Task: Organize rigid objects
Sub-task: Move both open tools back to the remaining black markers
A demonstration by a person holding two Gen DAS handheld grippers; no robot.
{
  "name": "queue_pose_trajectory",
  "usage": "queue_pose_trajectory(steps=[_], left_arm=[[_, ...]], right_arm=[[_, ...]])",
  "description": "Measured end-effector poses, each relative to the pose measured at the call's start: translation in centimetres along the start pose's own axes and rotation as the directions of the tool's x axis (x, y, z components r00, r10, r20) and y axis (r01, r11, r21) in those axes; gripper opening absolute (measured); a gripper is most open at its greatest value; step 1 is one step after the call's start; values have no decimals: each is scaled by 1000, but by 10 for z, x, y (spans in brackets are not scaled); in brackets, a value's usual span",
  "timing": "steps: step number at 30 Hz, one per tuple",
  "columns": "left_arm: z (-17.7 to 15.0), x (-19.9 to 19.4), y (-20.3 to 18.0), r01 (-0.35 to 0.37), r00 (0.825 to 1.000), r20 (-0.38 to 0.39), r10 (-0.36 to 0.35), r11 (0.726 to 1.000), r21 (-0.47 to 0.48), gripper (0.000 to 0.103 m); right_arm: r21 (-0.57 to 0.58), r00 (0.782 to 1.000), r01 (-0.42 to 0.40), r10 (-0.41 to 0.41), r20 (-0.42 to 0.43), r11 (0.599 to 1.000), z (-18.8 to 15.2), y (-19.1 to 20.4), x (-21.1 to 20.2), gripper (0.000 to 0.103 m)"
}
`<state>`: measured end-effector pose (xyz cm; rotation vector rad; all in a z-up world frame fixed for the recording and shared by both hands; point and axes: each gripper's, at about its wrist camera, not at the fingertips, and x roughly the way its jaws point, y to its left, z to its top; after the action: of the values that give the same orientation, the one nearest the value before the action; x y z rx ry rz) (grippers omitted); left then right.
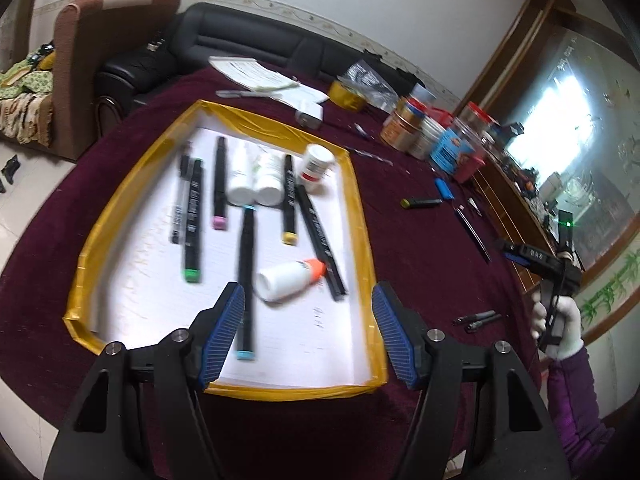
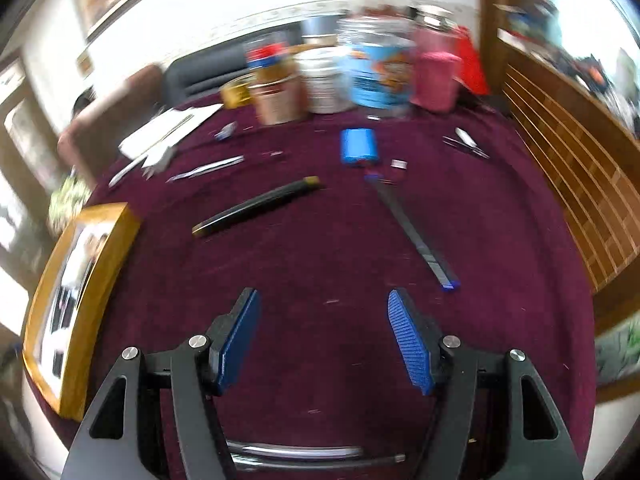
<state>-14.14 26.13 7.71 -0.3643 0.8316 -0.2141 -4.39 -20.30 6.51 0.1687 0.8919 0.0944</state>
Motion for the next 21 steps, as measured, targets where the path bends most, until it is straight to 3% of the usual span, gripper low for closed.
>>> queue_pose_trajectory(steps=[4, 14, 21], left_arm=[[2, 11, -30, -14, 999, -29, 16, 998, 65, 65], [27, 58, -122, 11, 996, -86, 11, 970, 242, 65], [62, 137, -202, 6, 987, -148, 64, 902, 432, 65]], right_arm=[[108, 999, -13, 9, 35, 994, 3, -32, 4, 61], [243, 991, -93, 66, 117, 966, 24, -56, 38, 61], [273, 982, -153, 116, 146, 950, 34, -75, 61, 61]])
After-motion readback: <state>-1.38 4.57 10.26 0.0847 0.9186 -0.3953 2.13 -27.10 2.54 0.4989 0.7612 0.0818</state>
